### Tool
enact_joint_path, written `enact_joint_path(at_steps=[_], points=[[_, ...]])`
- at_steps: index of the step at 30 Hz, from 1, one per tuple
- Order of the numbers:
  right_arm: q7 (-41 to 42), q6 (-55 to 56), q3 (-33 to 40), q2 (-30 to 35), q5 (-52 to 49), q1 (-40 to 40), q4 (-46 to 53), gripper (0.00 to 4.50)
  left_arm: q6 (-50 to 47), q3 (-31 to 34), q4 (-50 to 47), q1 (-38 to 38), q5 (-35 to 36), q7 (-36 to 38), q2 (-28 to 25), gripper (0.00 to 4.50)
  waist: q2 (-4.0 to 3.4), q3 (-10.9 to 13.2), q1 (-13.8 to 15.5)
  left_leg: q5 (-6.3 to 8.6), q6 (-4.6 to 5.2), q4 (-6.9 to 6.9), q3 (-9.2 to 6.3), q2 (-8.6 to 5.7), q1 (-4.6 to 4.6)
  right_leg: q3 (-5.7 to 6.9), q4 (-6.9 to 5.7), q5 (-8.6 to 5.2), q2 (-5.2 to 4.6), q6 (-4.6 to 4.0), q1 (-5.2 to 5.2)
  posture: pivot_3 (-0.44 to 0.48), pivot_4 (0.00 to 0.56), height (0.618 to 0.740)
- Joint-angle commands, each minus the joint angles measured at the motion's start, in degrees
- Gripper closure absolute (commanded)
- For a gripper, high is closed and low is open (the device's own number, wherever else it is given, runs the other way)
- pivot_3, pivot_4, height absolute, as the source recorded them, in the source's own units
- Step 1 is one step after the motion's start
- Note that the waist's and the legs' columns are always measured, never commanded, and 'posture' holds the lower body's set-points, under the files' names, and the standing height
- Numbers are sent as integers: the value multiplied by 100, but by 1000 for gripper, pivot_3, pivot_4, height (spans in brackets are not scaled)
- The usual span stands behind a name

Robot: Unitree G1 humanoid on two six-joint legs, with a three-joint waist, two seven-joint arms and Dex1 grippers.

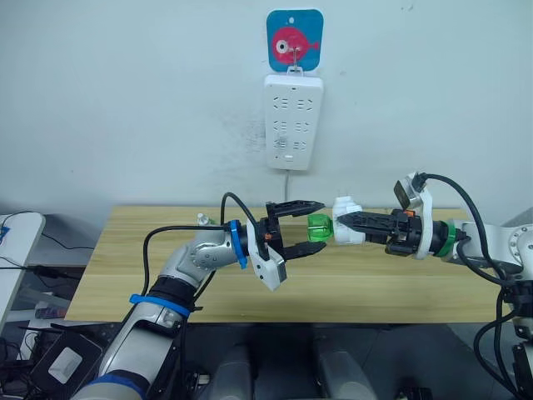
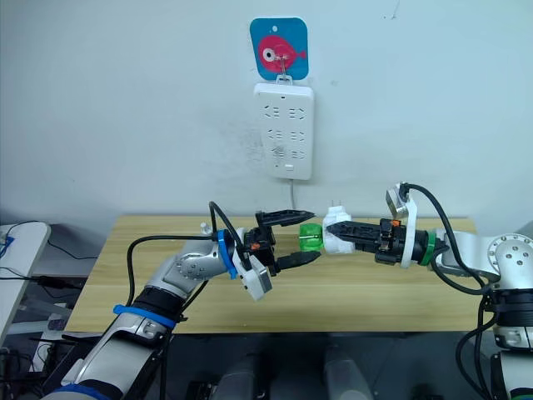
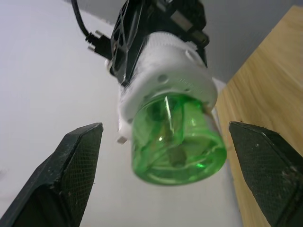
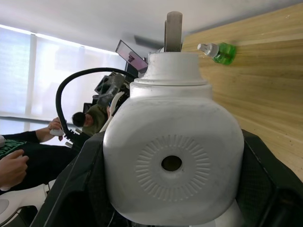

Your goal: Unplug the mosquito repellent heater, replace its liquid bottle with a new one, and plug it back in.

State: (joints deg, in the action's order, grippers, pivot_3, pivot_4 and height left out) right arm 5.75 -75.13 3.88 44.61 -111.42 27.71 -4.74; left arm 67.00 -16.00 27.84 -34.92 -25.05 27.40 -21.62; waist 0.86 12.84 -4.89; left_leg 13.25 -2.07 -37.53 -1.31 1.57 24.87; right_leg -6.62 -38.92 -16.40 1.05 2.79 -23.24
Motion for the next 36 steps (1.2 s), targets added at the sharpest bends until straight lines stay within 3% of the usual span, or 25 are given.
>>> enact_joint_path(at_steps=[1,4,5,8,11,13,15,18,20,23,26,36], points=[[59,-22,122,4,-158,56,221,1512,-22,-121,125,-163,86,-178,18,1205,0,0,-10,0,0,-1,0,0,0,0,-1,0,0,0,0,-122,222,740],[95,-38,124,24,-158,4,298,1512,-20,-229,258,-251,153,-212,11,2148,0,0,-13,-1,1,-3,-1,0,0,2,-2,0,0,0,0,-124,222,740],[107,-44,123,34,-158,-9,317,1512,10,-270,272,-274,190,-216,8,2260,0,0,-13,-1,1,-3,0,0,0,1,-2,0,0,0,0,-124,222,740],[131,-58,121,53,-158,-22,341,1512,47,-434,153,-291,520,-115,-5,2260,0,0,-14,-1,1,-3,-1,0,0,2,-2,0,0,0,0,-121,220,740],[154,-71,110,77,-158,-2,315,1512,-204,-806,-92,-252,1399,381,-87,2260,0,0,-15,-1,1,-3,-2,1,0,4,-3,0,0,0,0,-114,218,740],[196,-105,85,132,-158,28,294,1512,-1703,-1096,-834,-37,3035,1509,-176,2260,0,0,-22,-1,1,-3,-2,1,0,4,-3,0,0,0,0,-112,217,740],[264,-175,18,257,-158,73,320,1512,-4667,-1040,-1844,83,4943,2396,-387,2260,-1,1,-29,-1,1,-3,-2,1,1,3,-5,0,0,0,0,-110,215,740],[388,-225,-71,397,-158,109,374,1512,-8962,-598,-2571,-242,7555,2461,-808,2260,0,6,-34,-2,2,-12,-25,5,5,17,-11,-1,1,0,-1,-102,209,740],[461,-228,-124,434,-158,152,372,1512,-11369,-157,-2108,-646,9211,2345,-928,2260,-1,6,-49,-2,3,-21,-42,11,5,37,-12,-18,13,27,4,-97,202,740],[546,-212,-201,472,-158,208,381,1512,-13161,440,-1254,-959,10563,2067,-770,2260,-2,7,-130,-6,8,-28,-59,8,7,60,-15,-20,28,28,6,-99,196,740],[598,-168,-234,481,-158,238,411,1512,-13796,903,-789,-900,10928,1591,-434,2260,-1,6,-146,-5,8,-28,-68,2,7,70,-14,-20,37,28,8,-110,190,740],[678,-71,-171,533,-158,95,567,1512,-14091,1629,-1462,-440,10607,977,168,2260,-2,6,-115,-9,2,-33,-64,4,13,64,-15,-19,32,23,6,-119,187,740]])
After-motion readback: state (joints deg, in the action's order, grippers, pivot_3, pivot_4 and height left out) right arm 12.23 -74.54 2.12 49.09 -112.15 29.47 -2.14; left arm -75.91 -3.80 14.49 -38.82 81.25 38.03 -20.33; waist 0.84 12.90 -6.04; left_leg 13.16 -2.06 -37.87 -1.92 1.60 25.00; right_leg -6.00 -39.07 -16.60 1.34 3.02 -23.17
